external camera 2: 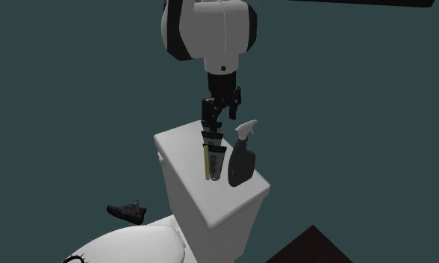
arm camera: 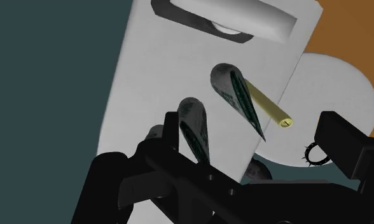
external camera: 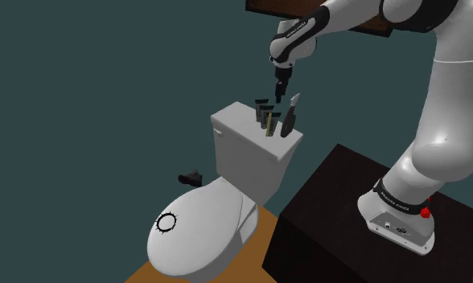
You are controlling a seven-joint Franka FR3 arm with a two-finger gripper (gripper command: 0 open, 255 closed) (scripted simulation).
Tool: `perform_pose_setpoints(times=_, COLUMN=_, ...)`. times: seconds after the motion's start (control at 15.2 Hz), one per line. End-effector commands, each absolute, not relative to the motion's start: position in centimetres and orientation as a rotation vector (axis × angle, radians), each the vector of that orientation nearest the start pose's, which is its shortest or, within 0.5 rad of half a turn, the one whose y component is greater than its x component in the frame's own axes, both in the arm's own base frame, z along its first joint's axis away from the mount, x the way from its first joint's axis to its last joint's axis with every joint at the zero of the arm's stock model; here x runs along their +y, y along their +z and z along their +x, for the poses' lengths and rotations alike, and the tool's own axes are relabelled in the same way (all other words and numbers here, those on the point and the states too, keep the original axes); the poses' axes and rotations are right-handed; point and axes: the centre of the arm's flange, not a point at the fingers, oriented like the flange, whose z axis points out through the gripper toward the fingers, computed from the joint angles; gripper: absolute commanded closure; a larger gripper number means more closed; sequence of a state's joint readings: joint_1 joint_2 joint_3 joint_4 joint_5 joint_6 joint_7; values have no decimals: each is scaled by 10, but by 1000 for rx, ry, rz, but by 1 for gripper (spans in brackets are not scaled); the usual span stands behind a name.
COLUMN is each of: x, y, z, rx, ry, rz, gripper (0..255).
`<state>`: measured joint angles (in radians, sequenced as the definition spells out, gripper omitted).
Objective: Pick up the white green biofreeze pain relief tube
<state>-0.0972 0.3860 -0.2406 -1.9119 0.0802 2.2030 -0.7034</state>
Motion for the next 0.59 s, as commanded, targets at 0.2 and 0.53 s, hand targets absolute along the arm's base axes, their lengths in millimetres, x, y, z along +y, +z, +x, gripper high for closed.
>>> perform_pose_setpoints(times=0.2, x=-218, y=249, z=629, rx=-562, ry=153, rz=-3071, gripper=0)
perform_pose_setpoints(times=0.53, x=-219, y=227, z=629, rx=-563, ry=154, rz=-3071, gripper=0)
